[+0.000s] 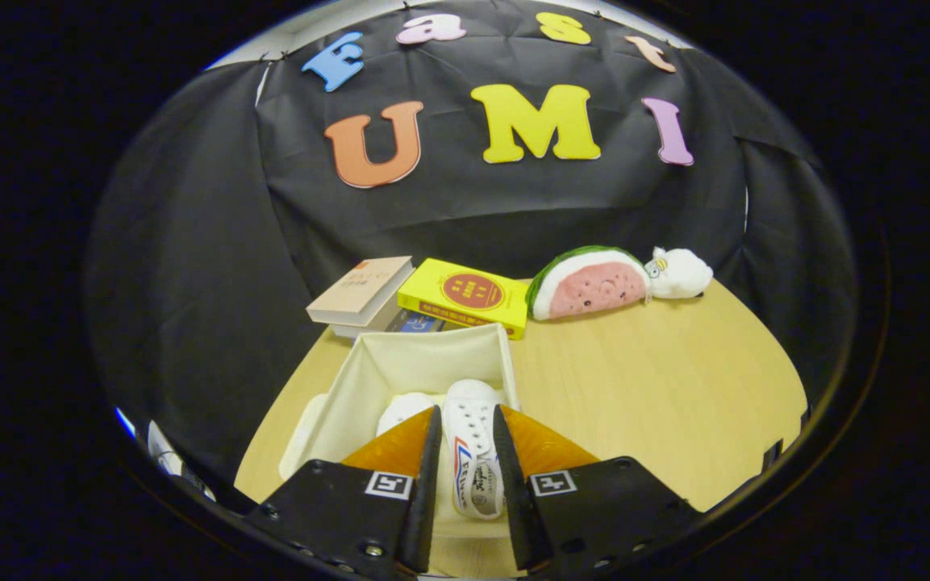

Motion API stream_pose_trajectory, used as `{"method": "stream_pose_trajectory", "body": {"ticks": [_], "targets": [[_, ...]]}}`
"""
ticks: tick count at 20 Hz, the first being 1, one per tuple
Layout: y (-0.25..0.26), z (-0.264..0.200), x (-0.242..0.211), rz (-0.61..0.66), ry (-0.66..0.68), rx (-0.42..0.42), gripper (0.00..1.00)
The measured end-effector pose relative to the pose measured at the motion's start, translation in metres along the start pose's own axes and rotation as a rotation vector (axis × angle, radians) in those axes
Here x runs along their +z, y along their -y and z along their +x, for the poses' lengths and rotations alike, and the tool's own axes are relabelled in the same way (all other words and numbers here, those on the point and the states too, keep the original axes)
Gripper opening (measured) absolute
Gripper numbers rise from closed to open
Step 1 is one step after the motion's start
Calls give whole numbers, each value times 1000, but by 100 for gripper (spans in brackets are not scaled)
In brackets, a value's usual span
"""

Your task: Open the storage box then place both shoes into the box .Put the left shoe in first, then the right shoe, with the right side of both shoes facing outward in a uniform manner.

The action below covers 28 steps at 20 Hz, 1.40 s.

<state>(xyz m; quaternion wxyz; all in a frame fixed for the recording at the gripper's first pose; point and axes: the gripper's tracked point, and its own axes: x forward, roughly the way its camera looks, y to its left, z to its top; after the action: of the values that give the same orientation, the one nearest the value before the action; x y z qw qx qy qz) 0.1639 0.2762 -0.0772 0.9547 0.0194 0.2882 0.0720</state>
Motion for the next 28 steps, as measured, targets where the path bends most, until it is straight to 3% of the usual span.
{"method": "stream_pose_trajectory", "body": {"ticks": [4, 8, 10, 12, 15, 21, 24, 28], "targets": [[11, -30, 1, -25, 104, 25, 48], [38, -70, 3, -50, 249, -9, 61], [54, -85, -5, -62, 293, -52, 76], [67, -101, -11, -87, 338, -78, 80], [94, -130, -25, -103, 423, -128, 98], [138, -170, -60, -96, 498, -150, 98], [161, -185, -59, -105, 534, -203, 98], [168, -199, -56, -80, 539, -201, 98]]}}
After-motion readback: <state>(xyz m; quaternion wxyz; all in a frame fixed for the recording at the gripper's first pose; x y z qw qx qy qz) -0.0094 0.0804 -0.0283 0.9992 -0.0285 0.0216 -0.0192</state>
